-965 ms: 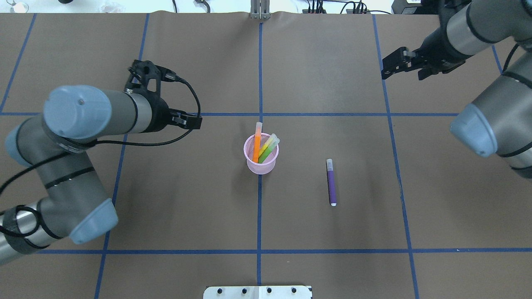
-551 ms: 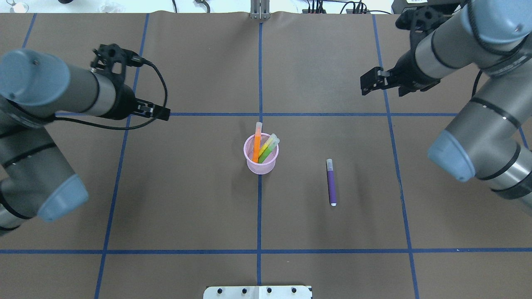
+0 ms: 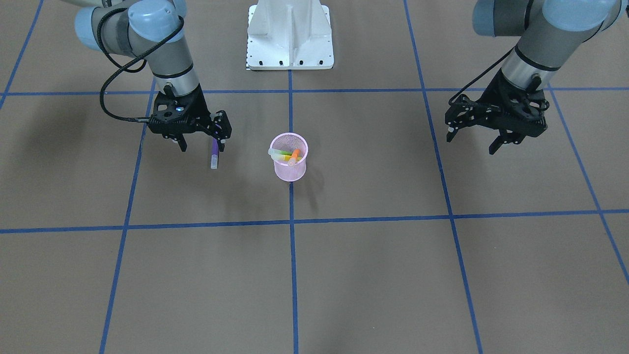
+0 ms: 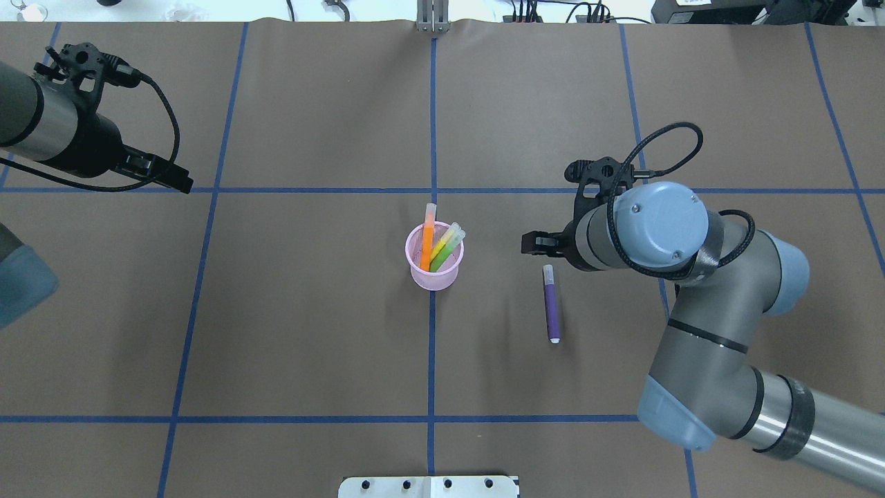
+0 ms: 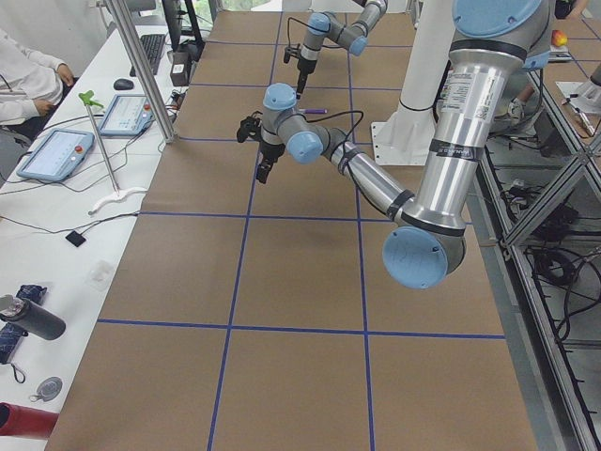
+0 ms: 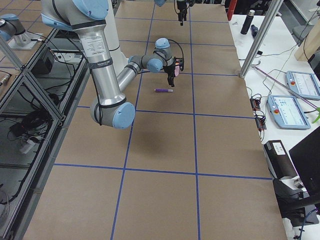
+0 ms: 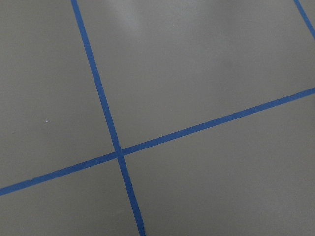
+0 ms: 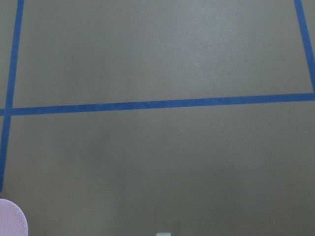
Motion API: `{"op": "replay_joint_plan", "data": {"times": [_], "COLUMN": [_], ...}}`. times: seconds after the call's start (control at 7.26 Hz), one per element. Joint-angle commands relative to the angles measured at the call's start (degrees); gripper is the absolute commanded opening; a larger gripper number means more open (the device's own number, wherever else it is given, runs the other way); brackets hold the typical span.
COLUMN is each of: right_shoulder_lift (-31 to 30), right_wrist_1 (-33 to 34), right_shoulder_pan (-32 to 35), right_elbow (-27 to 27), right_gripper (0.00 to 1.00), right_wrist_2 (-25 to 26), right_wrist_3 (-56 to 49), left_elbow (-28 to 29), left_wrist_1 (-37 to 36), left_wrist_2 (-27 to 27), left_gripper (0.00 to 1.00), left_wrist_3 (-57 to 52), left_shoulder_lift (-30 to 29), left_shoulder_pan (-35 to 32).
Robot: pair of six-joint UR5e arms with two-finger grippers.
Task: Collect pens into pen holder
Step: 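Withdraw the left arm while the right gripper moves to the purple pen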
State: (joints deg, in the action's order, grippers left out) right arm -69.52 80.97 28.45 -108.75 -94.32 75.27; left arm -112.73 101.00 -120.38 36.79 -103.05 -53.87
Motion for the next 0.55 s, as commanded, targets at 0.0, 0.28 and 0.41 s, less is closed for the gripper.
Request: {"op": "replay_joint_plan", "data": {"times": [0.0, 0.28, 0.41], "right_shoulder_lift": [-0.7, -0.6, -0.7], "right_wrist_1": [-0.9, -1.0, -0.9], "right_shoulder_pan": [-5.6, -6.3, -6.3], "right_elbow": [1.1, 3.0, 3.1], "right_gripper": [0.73, 0.66, 0.55], "right_wrist_2": [6.6, 6.7, 6.4], "right_wrist_3": [3.9, 3.8, 3.0], "left_elbow": [0.0, 0.1, 0.1], "left_wrist_1": [0.0, 0.0, 0.0], "left_wrist_2": [0.0, 0.1, 0.1], "left_gripper": [0.99, 0.99, 0.99], "left_wrist_3": [0.5, 0.7, 0.7], "left_shoulder_lift": [0.2, 0.2, 0.2], "left_shoulder_pan": [-0.1, 0.0, 0.0]}}
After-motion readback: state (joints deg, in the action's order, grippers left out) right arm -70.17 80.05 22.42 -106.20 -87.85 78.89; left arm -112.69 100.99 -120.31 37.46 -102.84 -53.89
